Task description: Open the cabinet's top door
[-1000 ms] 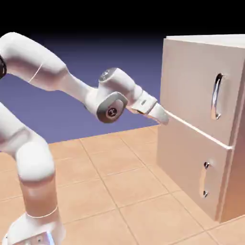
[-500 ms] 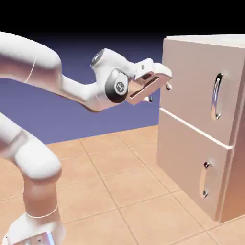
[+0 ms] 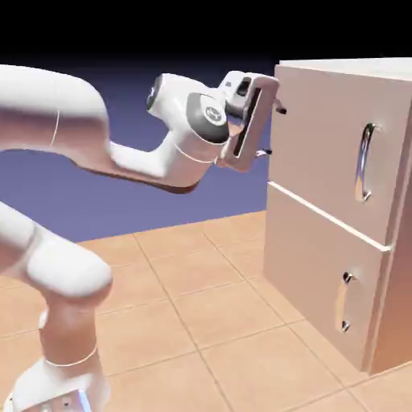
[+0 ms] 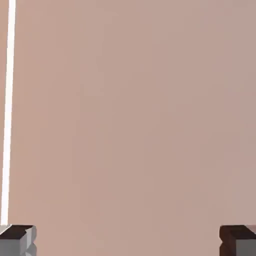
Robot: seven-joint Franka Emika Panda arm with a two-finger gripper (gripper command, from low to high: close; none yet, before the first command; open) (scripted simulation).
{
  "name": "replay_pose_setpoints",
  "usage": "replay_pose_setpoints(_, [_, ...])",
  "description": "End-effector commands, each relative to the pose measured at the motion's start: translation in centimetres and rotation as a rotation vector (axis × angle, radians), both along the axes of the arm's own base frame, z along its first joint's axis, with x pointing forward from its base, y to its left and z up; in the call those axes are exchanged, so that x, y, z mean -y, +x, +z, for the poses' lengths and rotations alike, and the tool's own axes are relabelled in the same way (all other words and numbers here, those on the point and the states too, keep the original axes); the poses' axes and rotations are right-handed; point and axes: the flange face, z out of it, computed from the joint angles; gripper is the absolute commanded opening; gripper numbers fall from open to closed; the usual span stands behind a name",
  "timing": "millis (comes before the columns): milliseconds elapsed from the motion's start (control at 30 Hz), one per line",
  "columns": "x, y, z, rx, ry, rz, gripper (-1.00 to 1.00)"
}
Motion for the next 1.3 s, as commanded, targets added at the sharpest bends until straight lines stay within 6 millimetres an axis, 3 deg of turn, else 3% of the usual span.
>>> replay_pose_setpoints(0, [0.3,0.0,0.1,0.015,-0.043,0.013,1.00])
replay_pose_setpoints(267, [3.3,0.7,-0.1,0.128,-0.387,0.093,1.00])
replay_pose_setpoints(500, [6.3,1.9,-1.4,0.209,-0.691,0.138,1.00])
replay_pose_setpoints(767, [9.9,4.1,-4.3,0.277,-1.044,0.174,1.00])
replay_pose_setpoints(1033, [13.4,7.0,-8.4,0.319,-1.403,0.208,1.00])
replay_pose_setpoints(1100, [13.5,7.1,-8.5,0.320,-1.414,0.209,1.00])
replay_pose_setpoints(1267, [13.3,12.0,-8.5,0.319,-1.413,0.210,1.00])
